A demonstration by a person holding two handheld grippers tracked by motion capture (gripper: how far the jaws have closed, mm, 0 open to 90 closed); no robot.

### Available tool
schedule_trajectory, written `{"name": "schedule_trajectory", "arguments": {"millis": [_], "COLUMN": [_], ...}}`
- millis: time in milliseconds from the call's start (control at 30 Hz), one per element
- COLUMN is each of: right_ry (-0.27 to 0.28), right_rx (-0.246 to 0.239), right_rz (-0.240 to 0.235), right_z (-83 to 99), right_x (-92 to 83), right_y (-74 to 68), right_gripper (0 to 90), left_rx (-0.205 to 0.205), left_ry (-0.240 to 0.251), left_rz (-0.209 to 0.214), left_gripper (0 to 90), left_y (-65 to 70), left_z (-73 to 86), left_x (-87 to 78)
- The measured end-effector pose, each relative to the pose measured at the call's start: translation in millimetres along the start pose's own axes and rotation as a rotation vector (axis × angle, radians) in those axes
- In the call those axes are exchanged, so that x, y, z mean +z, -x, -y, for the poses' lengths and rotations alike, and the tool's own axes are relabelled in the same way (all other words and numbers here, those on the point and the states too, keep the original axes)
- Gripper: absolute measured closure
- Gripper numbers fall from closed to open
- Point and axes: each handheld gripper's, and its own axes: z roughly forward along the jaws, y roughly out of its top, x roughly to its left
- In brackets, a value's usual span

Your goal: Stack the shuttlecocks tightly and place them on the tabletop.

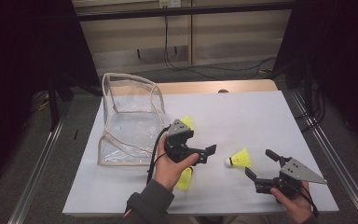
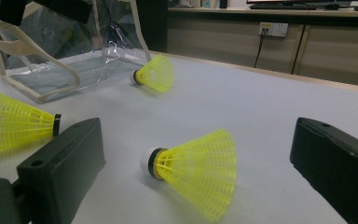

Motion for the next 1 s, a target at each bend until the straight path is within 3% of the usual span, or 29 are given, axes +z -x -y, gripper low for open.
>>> {"name": "schedule_trajectory", "arguments": {"millis": [800,1000], "right_ry": [0.0,0.002], "right_rx": [-0.006,-0.008], "right_rz": [0.005,0.008], "right_z": [-0.3,-0.3], "right_x": [-0.9,-1.4], "right_y": [2.0,2.8], "right_gripper": [2.2,2.3], "left_rx": [0.002,-0.003], "left_ry": [-0.032,-0.019], "left_rz": [-0.119,-0.138], "left_gripper": [4.2,4.3], "left_y": [-19.2,-23.2], "left_z": [-23.6,-28.5], "left_x": [32.1,38.2]}}
